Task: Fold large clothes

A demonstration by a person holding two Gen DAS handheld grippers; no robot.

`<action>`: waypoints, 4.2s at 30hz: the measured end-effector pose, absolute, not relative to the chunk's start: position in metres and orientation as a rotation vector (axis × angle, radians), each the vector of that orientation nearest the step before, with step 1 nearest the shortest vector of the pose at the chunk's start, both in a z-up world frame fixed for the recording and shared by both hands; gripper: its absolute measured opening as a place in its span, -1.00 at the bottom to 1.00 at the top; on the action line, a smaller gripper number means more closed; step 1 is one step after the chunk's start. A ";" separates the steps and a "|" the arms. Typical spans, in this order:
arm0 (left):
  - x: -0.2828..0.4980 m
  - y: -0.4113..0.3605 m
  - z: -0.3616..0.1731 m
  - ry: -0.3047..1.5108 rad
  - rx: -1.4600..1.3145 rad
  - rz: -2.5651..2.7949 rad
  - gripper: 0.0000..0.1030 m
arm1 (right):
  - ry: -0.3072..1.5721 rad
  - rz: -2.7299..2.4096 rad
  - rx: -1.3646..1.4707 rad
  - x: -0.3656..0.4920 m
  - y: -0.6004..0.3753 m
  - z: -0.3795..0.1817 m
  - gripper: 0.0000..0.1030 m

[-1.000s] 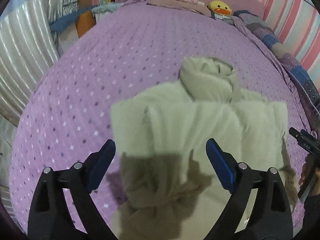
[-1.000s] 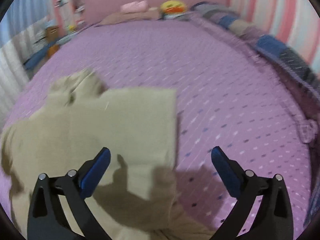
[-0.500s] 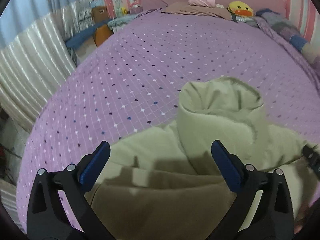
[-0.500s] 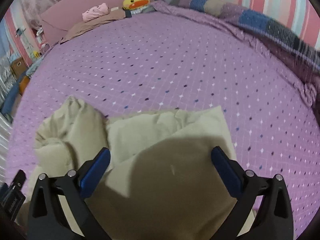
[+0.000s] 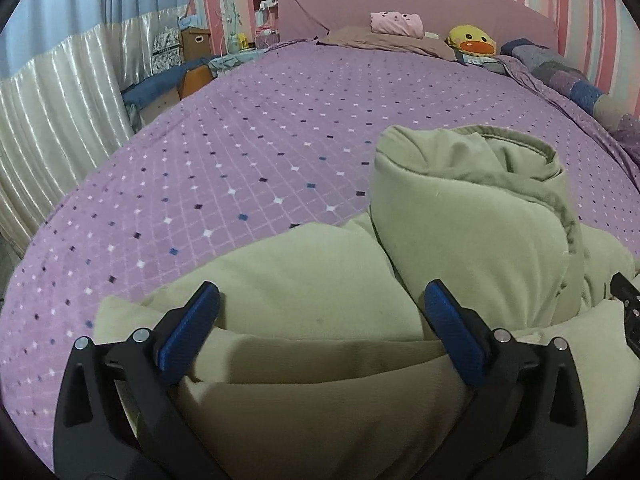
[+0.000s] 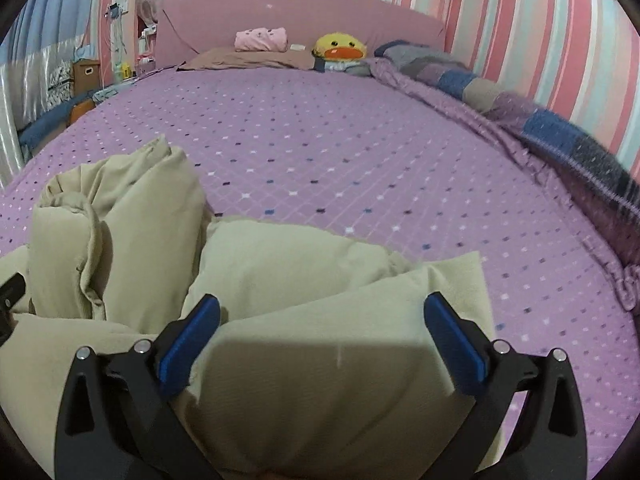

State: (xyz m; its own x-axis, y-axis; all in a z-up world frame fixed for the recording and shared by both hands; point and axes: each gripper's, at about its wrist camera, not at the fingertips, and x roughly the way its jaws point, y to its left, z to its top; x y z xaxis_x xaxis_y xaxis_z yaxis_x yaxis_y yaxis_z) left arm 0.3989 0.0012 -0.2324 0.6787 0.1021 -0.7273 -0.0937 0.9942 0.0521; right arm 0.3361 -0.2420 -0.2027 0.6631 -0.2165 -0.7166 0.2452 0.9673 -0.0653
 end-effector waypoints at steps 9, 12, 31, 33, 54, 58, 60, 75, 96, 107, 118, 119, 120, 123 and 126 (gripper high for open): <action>0.417 0.006 -0.256 0.851 -0.015 0.110 0.94 | 0.838 -0.202 0.149 0.361 -0.258 -0.228 0.97; 0.420 0.003 -0.254 0.875 0.011 0.124 0.94 | 0.855 -0.217 0.125 0.363 -0.254 -0.228 0.97; 0.469 -0.007 -0.215 0.805 0.189 0.087 0.94 | 0.924 -0.143 -0.234 0.441 -0.230 -0.212 0.96; 0.468 -0.004 -0.219 0.793 0.173 0.090 0.94 | 0.927 -0.122 -0.162 0.439 -0.239 -0.217 0.96; 0.458 0.009 -0.233 0.831 0.030 -0.015 0.94 | 1.045 -0.012 0.086 0.447 -0.260 -0.249 0.96; 0.427 -0.005 -0.189 0.832 0.153 -0.012 0.94 | 1.044 -0.079 0.030 0.414 -0.254 -0.200 0.96; 0.398 -0.004 -0.165 0.802 0.170 -0.013 0.94 | 0.992 -0.042 0.095 0.382 -0.257 -0.171 0.96; 0.155 0.027 -0.149 0.925 0.033 -0.086 0.94 | 0.999 -0.008 0.040 0.135 -0.242 -0.131 0.97; 0.076 0.028 -0.138 0.864 0.052 -0.023 0.94 | 0.880 -0.130 0.165 0.027 -0.280 -0.141 0.97; 0.067 0.064 -0.160 0.879 0.016 0.023 0.94 | 0.744 -0.273 0.095 -0.020 -0.318 -0.132 0.97; 0.053 0.098 -0.210 0.976 -0.030 -0.015 0.94 | 0.805 -0.287 0.184 -0.039 -0.353 -0.163 0.97; 0.055 0.096 -0.217 0.991 -0.033 -0.025 0.94 | 0.804 -0.287 0.192 -0.039 -0.354 -0.163 0.97; 0.056 0.095 -0.219 0.998 -0.038 -0.036 0.94 | 0.808 -0.283 0.206 -0.038 -0.357 -0.164 0.97; 0.059 0.089 -0.227 1.004 -0.023 -0.049 0.94 | 0.843 -0.229 0.233 -0.032 -0.363 -0.172 0.97; 0.063 0.084 -0.235 1.020 -0.010 -0.065 0.94 | 0.869 -0.175 0.242 -0.024 -0.365 -0.183 0.97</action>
